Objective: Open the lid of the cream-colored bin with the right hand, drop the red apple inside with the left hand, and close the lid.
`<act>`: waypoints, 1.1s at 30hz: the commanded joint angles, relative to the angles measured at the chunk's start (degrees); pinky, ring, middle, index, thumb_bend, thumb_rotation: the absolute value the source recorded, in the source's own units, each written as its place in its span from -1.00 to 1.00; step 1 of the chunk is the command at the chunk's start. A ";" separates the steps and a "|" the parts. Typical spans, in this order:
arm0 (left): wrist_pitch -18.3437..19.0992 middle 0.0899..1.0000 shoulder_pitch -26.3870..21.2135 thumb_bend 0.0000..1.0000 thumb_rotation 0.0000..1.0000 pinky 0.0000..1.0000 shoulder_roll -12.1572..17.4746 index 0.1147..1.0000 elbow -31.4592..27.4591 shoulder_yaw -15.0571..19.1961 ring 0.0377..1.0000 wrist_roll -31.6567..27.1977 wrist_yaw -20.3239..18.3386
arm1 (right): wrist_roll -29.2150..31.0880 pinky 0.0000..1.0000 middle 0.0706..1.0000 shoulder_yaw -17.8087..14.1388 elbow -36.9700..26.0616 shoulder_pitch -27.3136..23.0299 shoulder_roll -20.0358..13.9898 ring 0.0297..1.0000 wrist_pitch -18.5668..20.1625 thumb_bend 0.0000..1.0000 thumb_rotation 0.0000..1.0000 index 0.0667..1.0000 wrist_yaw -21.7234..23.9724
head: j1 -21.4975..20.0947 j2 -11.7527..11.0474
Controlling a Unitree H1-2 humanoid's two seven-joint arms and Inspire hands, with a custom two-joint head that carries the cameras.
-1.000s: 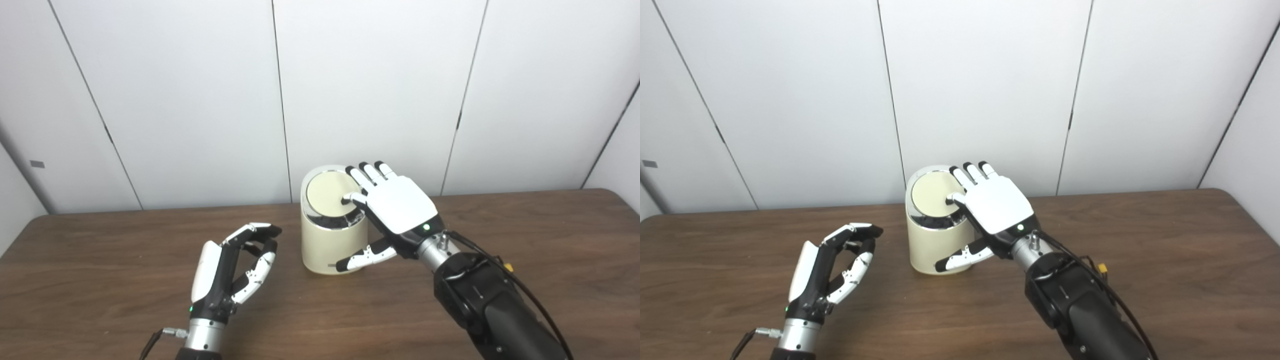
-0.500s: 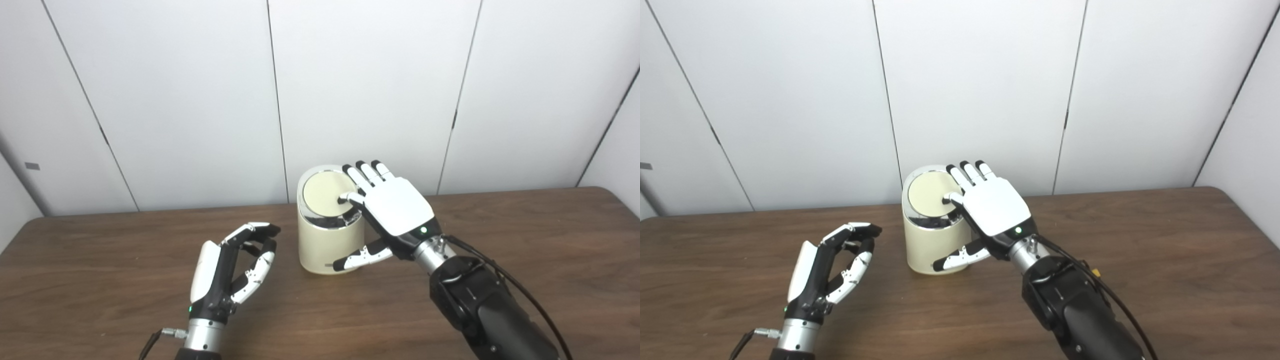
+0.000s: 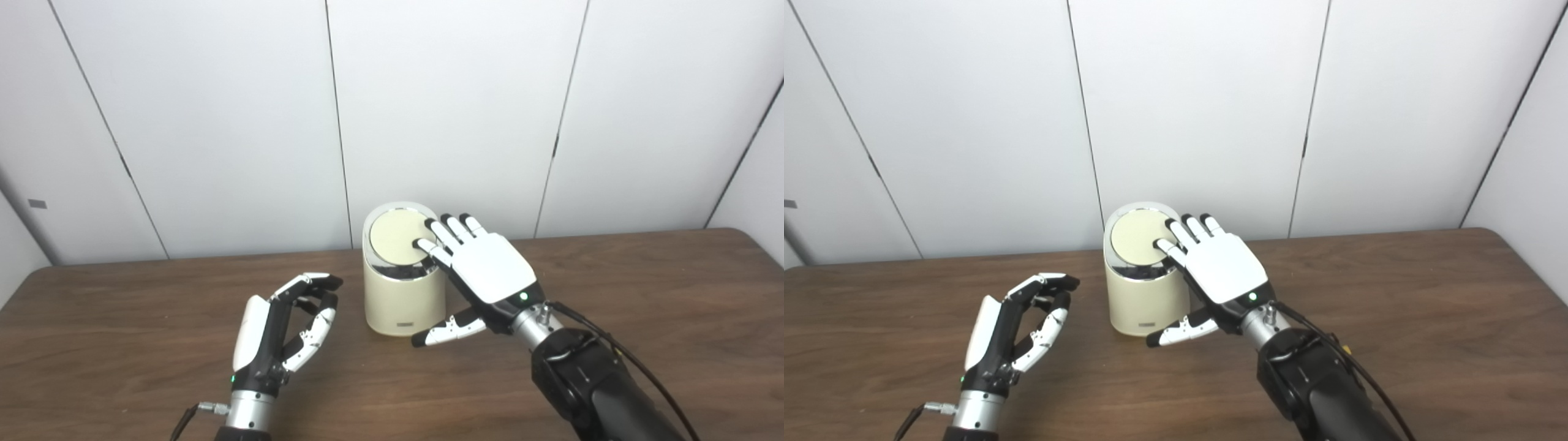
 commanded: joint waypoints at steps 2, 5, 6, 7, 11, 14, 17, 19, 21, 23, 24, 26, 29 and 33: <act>-2.13 0.28 -2.26 -0.38 0.34 0.05 0.11 0.24 -0.36 -0.04 0.25 -0.26 1.29 | 0.07 1.00 1.00 -0.97 0.79 -0.20 -0.34 1.00 2.40 0.78 0.76 0.85 3.42 | 0.02 -0.09; -2.00 0.28 -2.24 -0.38 0.35 0.06 0.04 0.24 -0.45 -0.07 0.25 -0.11 1.37 | 0.48 1.00 1.00 -1.39 0.26 0.01 -0.23 1.00 2.55 0.77 0.75 0.86 3.62 | -0.04 -0.16; -2.00 0.28 -2.24 -0.39 0.33 0.05 0.02 0.24 -0.43 -0.05 0.25 -0.17 1.38 | 0.65 1.00 1.00 -1.57 0.03 0.05 -0.17 1.00 2.58 0.77 0.74 0.87 3.60 | -0.07 -0.19; -1.99 0.28 -2.24 -0.39 0.32 0.06 0.03 0.24 -0.40 -0.04 0.25 -0.21 1.38 | 0.83 1.00 1.00 -1.74 -0.15 0.09 -0.11 1.00 2.56 0.77 0.74 0.87 3.43 | -0.09 -0.23; -2.01 0.27 -2.24 -0.40 0.29 0.06 0.06 0.24 -0.35 -0.05 0.25 -0.08 1.44 | 0.65 1.00 1.00 -2.26 -0.89 0.16 0.15 1.00 2.73 0.76 0.74 0.87 3.51 | -0.09 -0.35; -2.39 0.27 -2.30 -0.41 0.28 0.06 0.26 0.24 -0.10 -0.14 0.25 0.05 1.47 | 0.40 1.00 1.00 -2.54 -1.32 0.22 0.28 1.00 3.05 0.76 0.75 0.88 3.88 | -0.07 -0.43; -2.04 0.28 -2.26 -0.41 0.30 0.06 0.30 0.24 -0.26 -0.21 0.25 0.44 1.46 | 0.28 1.00 1.00 -2.78 -1.58 0.43 0.43 1.00 3.25 0.76 0.75 0.88 4.06 | -0.13 -0.41; -2.02 0.28 -2.26 -0.41 0.31 0.06 0.30 0.24 -0.23 -0.22 0.25 0.33 1.37 | 0.26 1.00 1.00 -2.92 -1.69 0.60 0.51 1.00 3.27 0.76 0.75 0.89 4.07 | -0.13 -0.41; -2.16 0.28 -2.30 -0.40 0.30 0.07 0.31 0.24 -0.01 -0.23 0.26 0.13 1.34 | 0.49 1.00 1.00 -3.10 -1.68 0.82 0.61 1.00 3.14 0.76 0.73 0.89 3.74 | -0.17 -0.39; -2.29 0.28 -2.34 -0.40 0.31 0.07 0.36 0.24 0.17 -0.29 0.26 0.25 1.41 | 0.32 1.00 1.00 -3.15 -1.84 0.93 0.68 1.00 3.07 0.76 0.73 0.89 3.89 | -0.17 -0.40; -2.18 0.28 -2.34 -0.40 0.31 0.06 0.36 0.24 0.17 -0.31 0.26 0.45 1.47 | 0.22 1.00 1.00 -3.14 -1.92 0.95 0.69 1.00 2.99 0.76 0.74 0.90 3.91 | -0.19 -0.40; -2.02 0.28 -2.33 -0.40 0.31 0.06 0.33 0.24 0.10 -0.34 0.26 0.57 1.47 | 0.32 1.00 1.00 -3.13 -1.99 0.96 0.72 1.00 2.77 0.76 0.72 0.88 3.68 | -0.19 -0.39; -2.05 0.28 -2.37 -0.40 0.31 0.06 0.27 0.24 0.21 -0.37 0.26 0.69 1.56 | 0.40 1.00 1.00 -3.01 -2.04 0.94 0.62 1.00 2.47 0.76 0.71 0.87 3.67 | -0.14 -0.42; -1.85 0.28 -2.43 -0.38 0.34 0.06 0.17 0.24 0.25 -0.38 0.25 0.68 1.55 | 0.18 1.00 1.00 -2.39 -2.03 0.76 0.20 1.00 1.62 0.75 0.73 0.85 3.78 | -0.13 -0.43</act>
